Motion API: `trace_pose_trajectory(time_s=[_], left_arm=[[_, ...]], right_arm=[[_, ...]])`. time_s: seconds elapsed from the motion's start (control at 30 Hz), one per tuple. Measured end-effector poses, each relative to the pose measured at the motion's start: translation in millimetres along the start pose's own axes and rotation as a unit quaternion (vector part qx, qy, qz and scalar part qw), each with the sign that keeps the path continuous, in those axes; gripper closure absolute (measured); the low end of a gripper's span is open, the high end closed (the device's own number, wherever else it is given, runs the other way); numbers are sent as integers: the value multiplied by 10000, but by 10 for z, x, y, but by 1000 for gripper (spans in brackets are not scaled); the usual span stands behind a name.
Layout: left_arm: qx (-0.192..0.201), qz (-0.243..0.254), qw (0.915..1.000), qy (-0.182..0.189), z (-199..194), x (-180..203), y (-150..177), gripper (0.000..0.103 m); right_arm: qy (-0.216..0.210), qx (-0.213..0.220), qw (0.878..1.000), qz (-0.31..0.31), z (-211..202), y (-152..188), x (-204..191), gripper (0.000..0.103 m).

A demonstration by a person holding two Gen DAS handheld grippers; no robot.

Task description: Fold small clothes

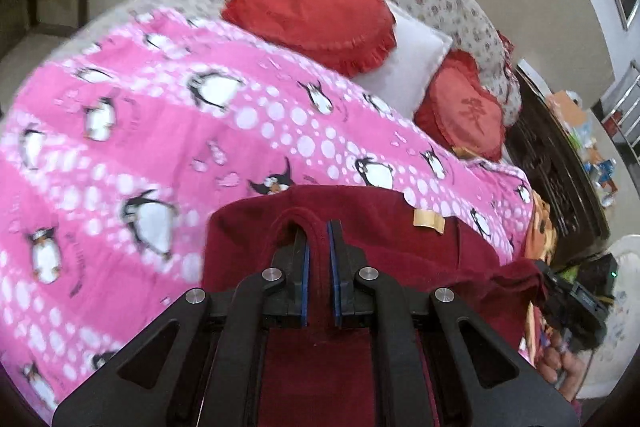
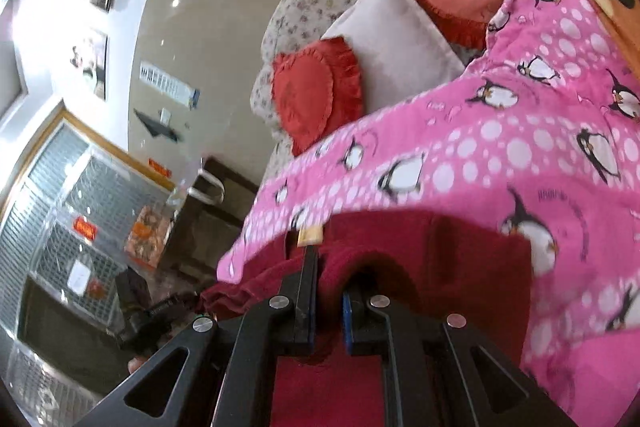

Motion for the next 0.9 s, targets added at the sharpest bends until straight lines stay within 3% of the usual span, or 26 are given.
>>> trace_pose_trajectory(time_s=[0.07,0.1,0.23,0.3,0.33,0.37,0.43,0.57,0.63,0.77,0.8,0.9], left_arm=[[-158,-240,9996,-78,101,-110,-29,95],[-260,-366,9990,-9,133,-158,-33,94],[-355,-509,9977,281,24,-214,-52,80],[-215,-471,9984,217,-81,-192,-59,54],[-33,-423,9990,144,-160,-178,-69,31],[176,-373,9991,109,-238,-154,-77,24],[448,-231,9986,126,-354,-97,-79,23],[173,-2,9998,-26,-186,-2,7,23],[24,65,9999,-157,-34,26,48,23],[-232,77,9962,-840,390,-57,55,23],[-297,-23,9952,-935,491,-128,40,23],[-272,-189,9946,-983,615,-231,3,22]], right_arm=[[371,-283,9988,138,121,-37,125,84],[462,-319,9982,212,107,-43,164,73],[226,258,9989,309,-252,-120,170,62],[208,460,9987,47,-408,-102,85,62],[188,399,9988,-199,-441,-64,-8,62],[212,339,9981,-471,-453,-11,-110,62],[252,255,9951,-922,-416,102,-271,62],[605,-90,9886,-1377,-49,244,-414,62],[778,-97,9869,-1411,133,230,-385,62],[1201,6,9850,-1240,444,42,-203,62],[1405,-79,9838,-1108,582,-28,-98,62],[1429,-87,9845,-1008,763,-95,22,62]])
Point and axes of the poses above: each gripper's, at about its wrist camera, not at the fingertips, and z roughly the way its jaws point, x to its right, y to its underside, the point moved 4 cm from there along z, roughly the way its jaws point, and after that the axes turned 7 degrees about y, right-handed, at the moved point
